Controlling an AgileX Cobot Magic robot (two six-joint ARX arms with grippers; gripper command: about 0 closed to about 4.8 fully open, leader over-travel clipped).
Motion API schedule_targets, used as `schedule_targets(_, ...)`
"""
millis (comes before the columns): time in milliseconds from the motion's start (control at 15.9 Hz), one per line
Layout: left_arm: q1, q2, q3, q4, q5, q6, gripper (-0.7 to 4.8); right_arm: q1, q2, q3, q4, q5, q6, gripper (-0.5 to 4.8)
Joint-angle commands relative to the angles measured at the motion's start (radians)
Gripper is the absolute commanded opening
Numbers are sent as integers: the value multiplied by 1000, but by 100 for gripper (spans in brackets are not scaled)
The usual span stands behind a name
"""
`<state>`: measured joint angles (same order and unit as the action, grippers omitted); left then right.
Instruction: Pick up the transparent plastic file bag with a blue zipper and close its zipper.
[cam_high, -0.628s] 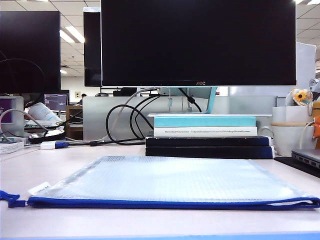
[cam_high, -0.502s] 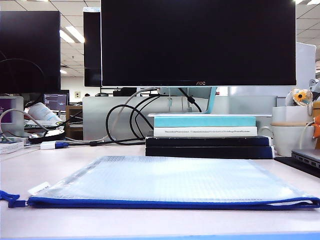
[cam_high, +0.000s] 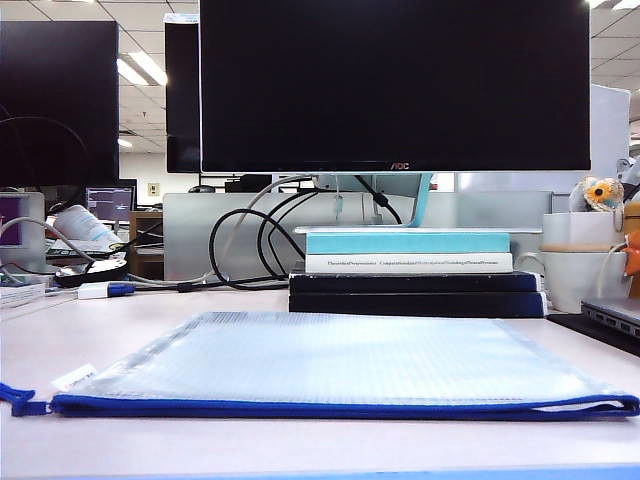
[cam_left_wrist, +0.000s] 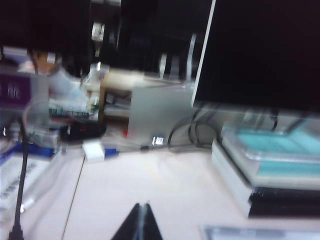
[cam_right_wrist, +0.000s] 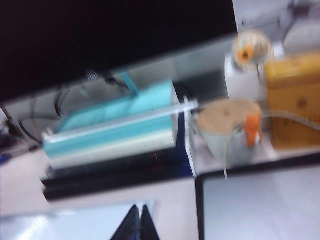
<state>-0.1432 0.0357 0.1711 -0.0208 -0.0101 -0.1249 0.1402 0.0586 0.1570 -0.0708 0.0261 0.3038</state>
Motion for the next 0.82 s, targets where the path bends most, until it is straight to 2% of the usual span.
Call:
schedule_targets(63,-1,166,176,-57,23,56,-6,0,209,163,18,-32,7,-1)
schedule_targets(126,-1,200,210,-74,42,82,-6,0,253,192,24,-56,1,0)
schedule_targets(251,-1,323,330,-138,116,184,-6,1,411,300,46,-185,-47,0)
schedule_targets(314,-1,409,414,-183,187,301,-6,1,550,393,46,-333,-102,0)
schedule_targets(377,-1,455,463,-219,190,372,-5,7,650,457,45,-444,-118,0)
schedule_targets(502,-1,504,524,-302,187,455,-5,42,798,546,43,-588,-126,0)
schedule_targets(628,-1,519,548,-380,164,526,-5,129,940,624,29,-655,-171,1)
schedule_targets(816,-1,519,564,-483,166,555,-3,249,1095,716,-16,-654,-221,1)
